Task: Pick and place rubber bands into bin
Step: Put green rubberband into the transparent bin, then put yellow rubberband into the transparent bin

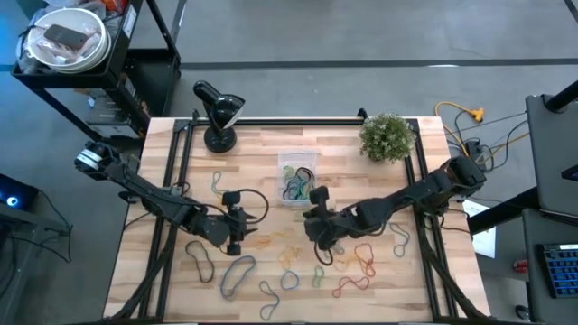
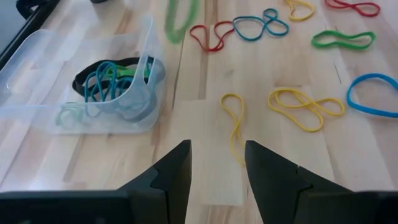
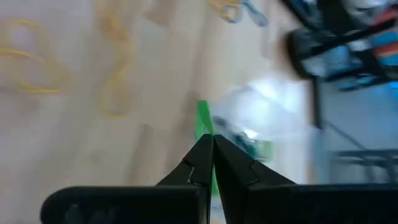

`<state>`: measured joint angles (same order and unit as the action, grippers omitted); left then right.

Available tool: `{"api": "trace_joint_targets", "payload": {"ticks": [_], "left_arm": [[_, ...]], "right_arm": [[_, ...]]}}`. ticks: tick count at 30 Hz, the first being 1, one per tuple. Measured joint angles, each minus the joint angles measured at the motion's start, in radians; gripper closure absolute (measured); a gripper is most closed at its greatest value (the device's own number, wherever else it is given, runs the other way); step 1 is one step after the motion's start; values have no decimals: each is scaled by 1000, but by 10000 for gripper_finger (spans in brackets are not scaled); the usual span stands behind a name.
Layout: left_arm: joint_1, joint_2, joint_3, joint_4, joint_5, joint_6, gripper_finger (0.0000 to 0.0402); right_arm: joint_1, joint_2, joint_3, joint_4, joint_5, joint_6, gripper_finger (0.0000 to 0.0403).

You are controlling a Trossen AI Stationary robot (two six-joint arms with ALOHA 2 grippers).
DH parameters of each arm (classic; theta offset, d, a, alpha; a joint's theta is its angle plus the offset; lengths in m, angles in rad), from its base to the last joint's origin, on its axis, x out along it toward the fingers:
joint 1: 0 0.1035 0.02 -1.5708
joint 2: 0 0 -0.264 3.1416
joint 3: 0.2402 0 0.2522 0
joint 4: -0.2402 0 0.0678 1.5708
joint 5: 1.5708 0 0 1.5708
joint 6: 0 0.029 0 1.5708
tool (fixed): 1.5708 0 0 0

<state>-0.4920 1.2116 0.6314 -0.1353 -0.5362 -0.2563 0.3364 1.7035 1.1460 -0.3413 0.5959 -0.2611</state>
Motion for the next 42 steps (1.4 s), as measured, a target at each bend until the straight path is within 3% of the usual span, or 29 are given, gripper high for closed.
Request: {"api": "trace_joint_targets", "payload": {"ticks": [4,15,20,23,32,37,42], "left_arm": [[0,11,1,5,0,0,267],[0,13,1,4,2,0,267],[0,13,1,-44,7,-14,267],[0,13,1,-128,7,-60,267],[0,13,1,-475,12,-316,267],[1,13,1,-606,18,-394,267],[8,13,-1,-695,-62,-420,267]], "right_arm": [[-41,0,26,1,61,-65,395],[-236,0,-13,24,61,-82,394],[-294,0,-40,81,-26,-105,383],[-317,0,-51,113,-78,-114,359],[-353,0,-54,121,-81,-103,291],[-352,0,-54,125,-81,-91,285],[-344,0,-54,124,-140,-63,292]]}}
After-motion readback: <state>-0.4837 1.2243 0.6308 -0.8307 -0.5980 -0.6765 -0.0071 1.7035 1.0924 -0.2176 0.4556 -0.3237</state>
